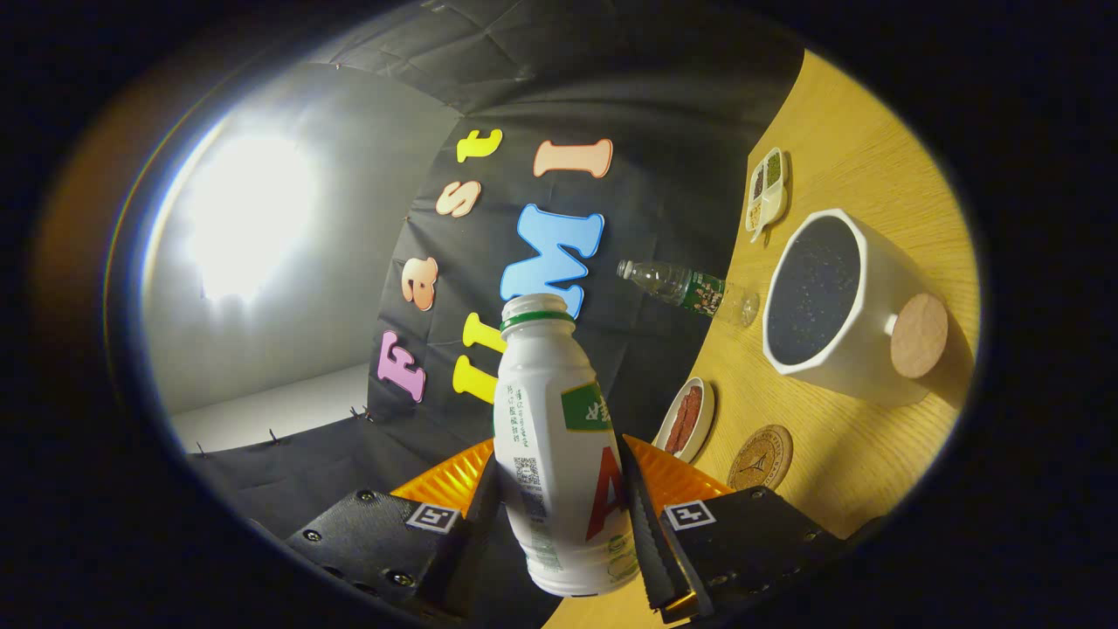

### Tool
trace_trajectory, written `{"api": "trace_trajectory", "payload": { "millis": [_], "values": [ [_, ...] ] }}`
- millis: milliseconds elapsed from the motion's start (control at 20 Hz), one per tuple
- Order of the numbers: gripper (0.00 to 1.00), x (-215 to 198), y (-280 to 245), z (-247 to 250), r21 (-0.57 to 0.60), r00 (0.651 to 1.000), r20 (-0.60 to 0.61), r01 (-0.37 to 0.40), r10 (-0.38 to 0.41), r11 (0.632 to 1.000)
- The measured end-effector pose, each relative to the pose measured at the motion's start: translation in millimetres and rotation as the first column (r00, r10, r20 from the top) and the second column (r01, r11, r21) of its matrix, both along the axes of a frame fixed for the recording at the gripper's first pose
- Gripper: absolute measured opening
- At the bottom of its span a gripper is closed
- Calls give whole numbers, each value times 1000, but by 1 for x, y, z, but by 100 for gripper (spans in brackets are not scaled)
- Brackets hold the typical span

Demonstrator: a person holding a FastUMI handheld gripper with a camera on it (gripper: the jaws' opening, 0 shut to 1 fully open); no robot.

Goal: Take the bottle from table, then pour the juice into the cup, finally place the bottle on the coaster

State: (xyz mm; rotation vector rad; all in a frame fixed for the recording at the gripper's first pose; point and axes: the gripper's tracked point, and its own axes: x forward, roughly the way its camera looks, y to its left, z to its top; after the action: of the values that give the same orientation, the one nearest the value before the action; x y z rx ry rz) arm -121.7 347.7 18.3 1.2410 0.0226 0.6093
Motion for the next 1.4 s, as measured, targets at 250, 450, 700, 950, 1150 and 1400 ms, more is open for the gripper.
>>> {"api": "trace_trajectory", "payload": {
  "millis": [250,450,700,950,1150,1400],
  "values": [
    [63,2,-15,-5,74,998,-53,44,-40,996],
    [64,1,-23,-14,131,989,-128,86,-69,988],
    [64,1,-27,-20,198,976,-201,121,-81,973],
    [64,1,-33,-22,257,962,-256,160,-93,953],
    [64,-2,-35,-26,290,950,-296,186,-96,939],
    [64,-3,-34,-29,312,940,-332,192,-82,931]
  ]
}}
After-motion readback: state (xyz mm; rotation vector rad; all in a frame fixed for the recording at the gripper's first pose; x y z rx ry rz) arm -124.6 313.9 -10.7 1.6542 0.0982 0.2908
